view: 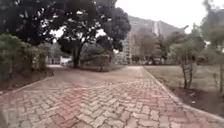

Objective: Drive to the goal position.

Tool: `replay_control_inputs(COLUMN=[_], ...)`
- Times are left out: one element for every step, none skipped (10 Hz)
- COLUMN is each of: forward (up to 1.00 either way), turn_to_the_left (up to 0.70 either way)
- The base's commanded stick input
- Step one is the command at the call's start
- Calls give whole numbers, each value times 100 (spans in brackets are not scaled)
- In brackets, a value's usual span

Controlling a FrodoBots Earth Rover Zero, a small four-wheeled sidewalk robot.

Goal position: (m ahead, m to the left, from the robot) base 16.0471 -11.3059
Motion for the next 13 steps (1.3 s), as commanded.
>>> replay_control_inputs(forward=[70,70,70,70,70,70,70,70,70,70,70,70,70], turn_to_the_left=[0,0,0,0,0,0,0,-24,-32,-32,0,0,0])
